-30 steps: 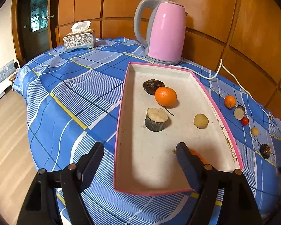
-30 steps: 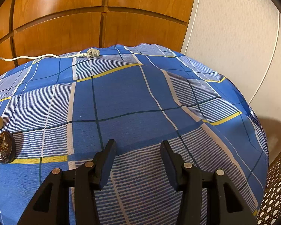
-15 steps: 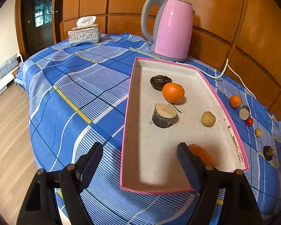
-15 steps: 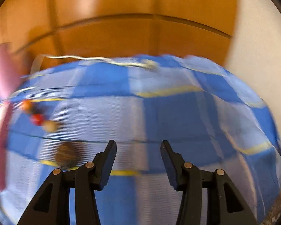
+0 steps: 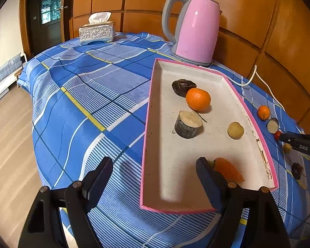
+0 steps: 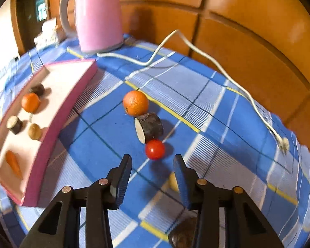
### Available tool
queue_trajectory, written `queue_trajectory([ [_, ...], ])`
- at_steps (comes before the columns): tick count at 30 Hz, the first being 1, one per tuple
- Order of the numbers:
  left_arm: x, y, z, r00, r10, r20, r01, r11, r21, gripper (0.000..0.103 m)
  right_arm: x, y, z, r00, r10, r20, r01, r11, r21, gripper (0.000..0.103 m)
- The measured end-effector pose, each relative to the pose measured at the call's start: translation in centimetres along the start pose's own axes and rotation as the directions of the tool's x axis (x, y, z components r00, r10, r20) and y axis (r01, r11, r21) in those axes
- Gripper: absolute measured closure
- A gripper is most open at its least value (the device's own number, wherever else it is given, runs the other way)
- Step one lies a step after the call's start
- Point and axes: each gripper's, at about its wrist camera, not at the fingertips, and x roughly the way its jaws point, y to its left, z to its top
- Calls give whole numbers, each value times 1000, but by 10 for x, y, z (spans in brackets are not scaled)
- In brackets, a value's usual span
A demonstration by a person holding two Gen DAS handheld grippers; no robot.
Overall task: Organize fruits
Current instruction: 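Reach the right gripper to the red cherry tomato and grasp it, then carry the tomato with the right gripper into the tray and release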
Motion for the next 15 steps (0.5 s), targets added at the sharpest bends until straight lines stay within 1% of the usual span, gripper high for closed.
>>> queue_trajectory([
  [1, 0, 1, 0, 1000, 2, -1, -2, 1000, -2, 20, 7, 2, 3, 1000, -6, -16, 6, 1000, -15, 65],
  [3, 2, 2, 1, 1000, 3, -5, -3, 1000, -8, 20, 18, 3, 7, 999, -7, -42, 6, 999, -36, 67],
  [4, 2, 3, 1, 1000, 4, -6, -4, 1000, -9, 20, 24, 4, 8, 999, -7, -53, 4, 999, -45, 72],
  [6, 2, 3, 0, 1000, 5, -7, -5, 1000, -8, 20, 31, 5, 9, 997, -34, -67, 29, 997, -66, 78],
  [9, 2, 2, 1, 1000, 7, -4, -7, 1000, -1, 20, 30, -1, 8, 998, -19, -63, 15, 999, -52, 78],
  [12, 1, 1, 1, 1000, 7, 0, -7, 1000, -1, 20, 25, -2, 3, 998, -22, -58, 20, 999, -38, 79],
  [15, 0, 0, 1, 1000, 5, 1, -5, 1000, 5, 20, 14, 0, -6, 999, -13, -33, 12, 1000, -17, 79],
])
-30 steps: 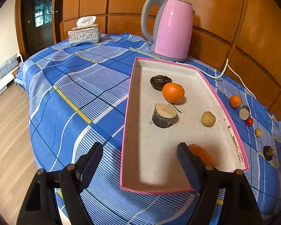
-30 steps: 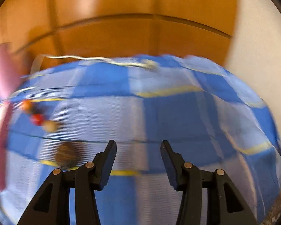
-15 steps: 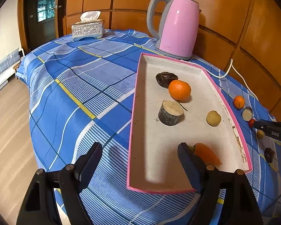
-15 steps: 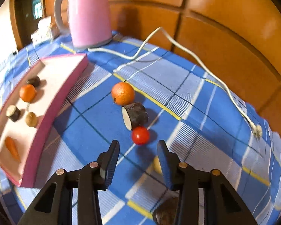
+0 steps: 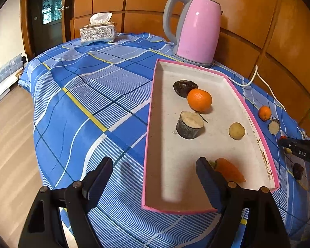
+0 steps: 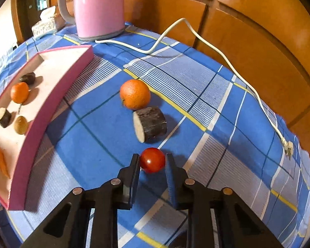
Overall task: Organize fruits
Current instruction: 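Carry the tomato with the right gripper into the tray and release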
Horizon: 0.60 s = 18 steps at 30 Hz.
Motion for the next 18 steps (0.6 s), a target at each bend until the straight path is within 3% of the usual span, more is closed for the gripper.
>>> queue_trajectory([
  [11, -6, -1, -2, 1000, -5, 5, 5, 1000, 3, 20, -44, 34, -13, 992, 88, 95, -91, 996, 23, 79],
  [18, -7, -1, -2, 1000, -8, 6, 8, 1000, 1, 19, -60, 62, -5, 973, 193, 128, -195, 981, 2, 79],
])
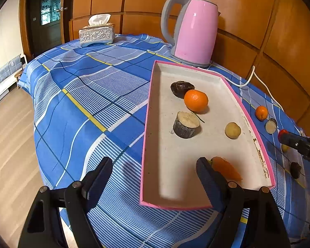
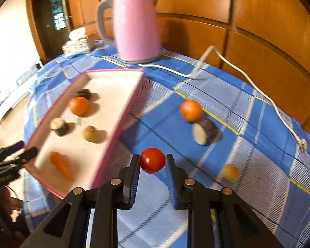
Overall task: Organize fruits
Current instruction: 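Carry the tomato with the right gripper into the tray and release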
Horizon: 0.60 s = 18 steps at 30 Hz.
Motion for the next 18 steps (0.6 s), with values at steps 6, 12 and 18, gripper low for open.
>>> queue_trajectory([
  [6, 2, 0, 0, 1000, 0, -6, 0, 1000, -4, 19, 3, 34, 15, 994, 109, 5, -108, 994, -26, 79],
  [12, 2, 1, 0, 1000, -1, -7, 0, 1000, -7, 19, 22, 73, 27, 981, 193, -24, -194, 980, -53, 78],
  [18, 4, 3, 0, 1000, -1, -12, 1, 1000, -11, 19, 33, 82, 21, 980, 192, -51, -194, 980, -39, 77],
])
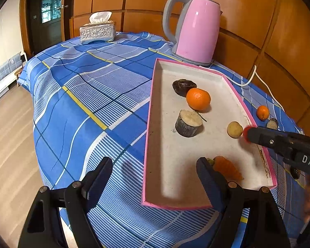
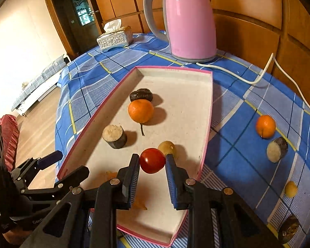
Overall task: Organize fruits
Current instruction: 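Carry the tomato with the right gripper into the tray and release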
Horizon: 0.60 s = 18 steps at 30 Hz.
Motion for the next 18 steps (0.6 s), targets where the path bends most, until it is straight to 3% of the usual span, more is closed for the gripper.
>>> queue_trajectory([
  [6, -2, -1, 0, 1000, 0, 10, 0, 1000, 6, 19, -11, -4, -7, 1000, -16, 22, 16, 1000, 13, 67],
  [18, -5, -4, -1, 1000, -5, 15, 4, 1000, 11, 19, -57, -33, -44, 982, -174, 76, 169, 984, 62, 67],
])
